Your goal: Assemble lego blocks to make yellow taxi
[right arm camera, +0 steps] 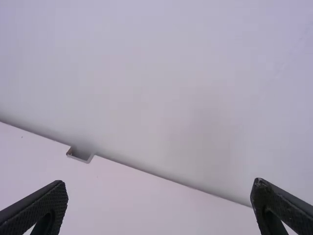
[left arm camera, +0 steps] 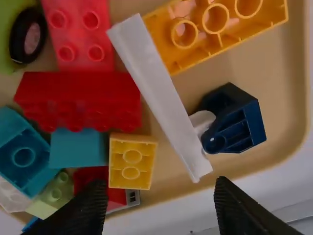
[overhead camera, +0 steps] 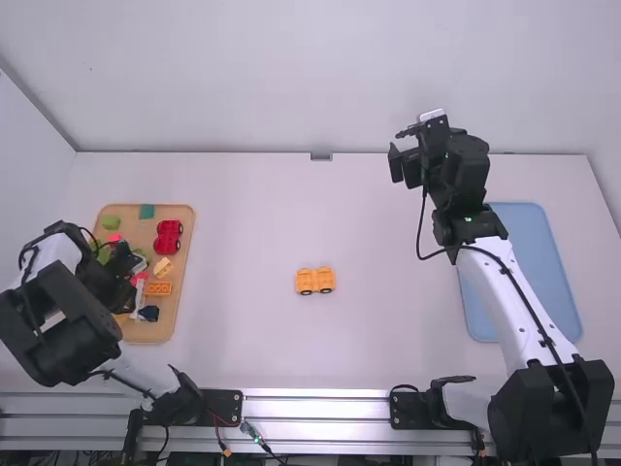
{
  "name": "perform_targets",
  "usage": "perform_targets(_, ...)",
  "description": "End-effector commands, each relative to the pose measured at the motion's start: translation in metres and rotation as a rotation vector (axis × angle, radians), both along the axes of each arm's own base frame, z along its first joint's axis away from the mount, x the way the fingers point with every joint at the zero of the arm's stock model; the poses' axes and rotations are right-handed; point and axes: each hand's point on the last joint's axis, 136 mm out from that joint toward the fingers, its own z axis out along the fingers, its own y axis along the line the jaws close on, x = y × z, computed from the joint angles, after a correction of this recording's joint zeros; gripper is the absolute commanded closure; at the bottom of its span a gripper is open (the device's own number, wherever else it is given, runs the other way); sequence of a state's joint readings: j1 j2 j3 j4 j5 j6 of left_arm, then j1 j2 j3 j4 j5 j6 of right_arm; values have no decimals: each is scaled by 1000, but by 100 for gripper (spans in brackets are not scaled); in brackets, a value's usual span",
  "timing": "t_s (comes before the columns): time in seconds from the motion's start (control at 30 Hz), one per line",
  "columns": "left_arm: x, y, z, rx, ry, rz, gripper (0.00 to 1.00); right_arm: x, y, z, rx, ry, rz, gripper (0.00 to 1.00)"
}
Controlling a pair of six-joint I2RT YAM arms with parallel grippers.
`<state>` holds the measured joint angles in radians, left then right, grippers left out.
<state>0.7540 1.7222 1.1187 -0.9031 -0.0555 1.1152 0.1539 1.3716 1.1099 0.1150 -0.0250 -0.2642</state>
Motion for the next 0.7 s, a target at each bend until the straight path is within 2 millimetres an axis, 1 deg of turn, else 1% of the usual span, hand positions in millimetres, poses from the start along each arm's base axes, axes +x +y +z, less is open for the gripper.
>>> perform_targets(0.0,-4,-2,-4,-23,1,-4,43,3,-1,20,12,-41,-2,1)
perform_targets(0.13,-5,-2,-4,-26,-1,0,43,3,0,20,13,-43,0,1)
perform_targets(0.3,-6,0,-5,-25,-5,9,40,3,-1,19,12,-40,-1,1)
perform_targets(0.4,-7,1,-10,-13,-2,7,40,3,-1,19,12,-39,-2,1)
perform_targets(0.43,-10,2,-15,5,5,7,39,3,-1,19,12,-40,-1,1)
perform_targets(0.53,-19,5,-29,45,32,2,41,3,-1,19,12,-40,-1,1)
perform_targets(0.57,-21,6,-33,57,40,-16,45,3,0,19,12,-40,-1,1)
perform_targets(0.63,-22,7,-38,71,35,-38,48,3,0,20,12,-41,-1,1)
perform_targets(0.67,-21,9,-41,85,27,-44,54,3,0,21,13,-45,1,1)
